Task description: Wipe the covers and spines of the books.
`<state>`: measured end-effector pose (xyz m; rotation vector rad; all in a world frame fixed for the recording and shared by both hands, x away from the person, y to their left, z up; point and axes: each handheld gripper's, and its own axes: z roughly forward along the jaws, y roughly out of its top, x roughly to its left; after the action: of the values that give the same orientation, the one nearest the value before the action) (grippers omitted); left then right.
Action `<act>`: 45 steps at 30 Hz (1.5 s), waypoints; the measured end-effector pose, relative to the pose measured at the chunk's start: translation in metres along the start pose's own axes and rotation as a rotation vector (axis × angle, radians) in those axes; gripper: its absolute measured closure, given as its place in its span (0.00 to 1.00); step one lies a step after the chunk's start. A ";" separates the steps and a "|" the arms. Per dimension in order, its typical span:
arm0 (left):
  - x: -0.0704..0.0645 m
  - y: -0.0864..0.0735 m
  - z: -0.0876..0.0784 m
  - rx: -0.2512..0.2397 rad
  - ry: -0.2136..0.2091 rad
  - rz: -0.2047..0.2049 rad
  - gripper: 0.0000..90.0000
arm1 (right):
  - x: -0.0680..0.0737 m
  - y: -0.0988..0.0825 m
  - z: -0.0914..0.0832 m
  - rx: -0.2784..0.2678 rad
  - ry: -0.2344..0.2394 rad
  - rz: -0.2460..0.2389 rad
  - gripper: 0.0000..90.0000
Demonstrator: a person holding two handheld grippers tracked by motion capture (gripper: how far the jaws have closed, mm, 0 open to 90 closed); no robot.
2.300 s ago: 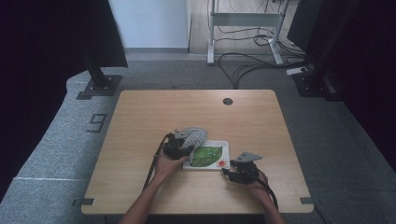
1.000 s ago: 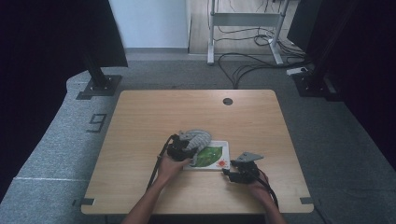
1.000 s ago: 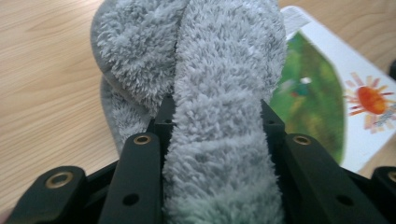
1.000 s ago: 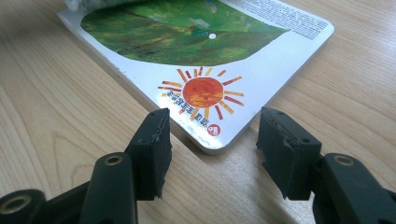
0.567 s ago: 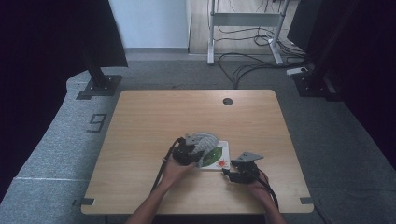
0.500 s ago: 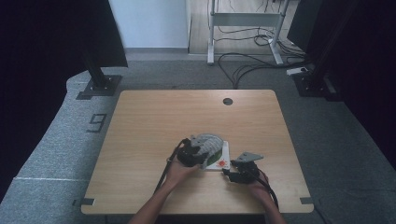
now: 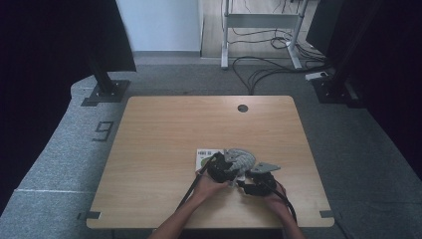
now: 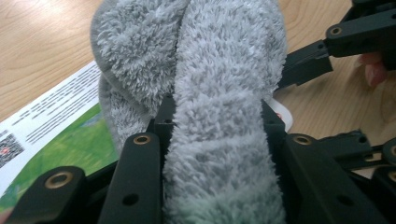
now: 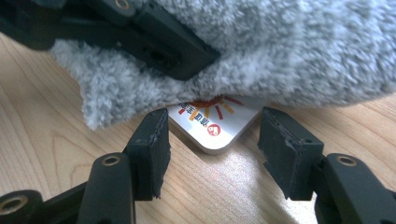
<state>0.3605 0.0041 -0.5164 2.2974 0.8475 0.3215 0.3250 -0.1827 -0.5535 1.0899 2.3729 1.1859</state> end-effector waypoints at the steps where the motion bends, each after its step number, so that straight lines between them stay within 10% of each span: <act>1: 0.003 -0.001 -0.001 0.001 0.004 -0.005 0.70 | 0.000 0.000 0.000 0.000 0.000 0.000 0.47; 23: 0.083 -0.033 -0.038 0.005 0.112 -0.167 0.70 | -0.005 -0.001 -0.001 -0.006 0.013 0.019 0.47; 45: 0.102 -0.050 -0.078 -0.082 0.139 -0.208 0.70 | -0.004 0.000 0.000 -0.001 -0.006 0.006 0.46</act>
<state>0.3801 0.1377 -0.4907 2.1078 1.1124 0.4182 0.3279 -0.1857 -0.5536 1.1000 2.3658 1.1845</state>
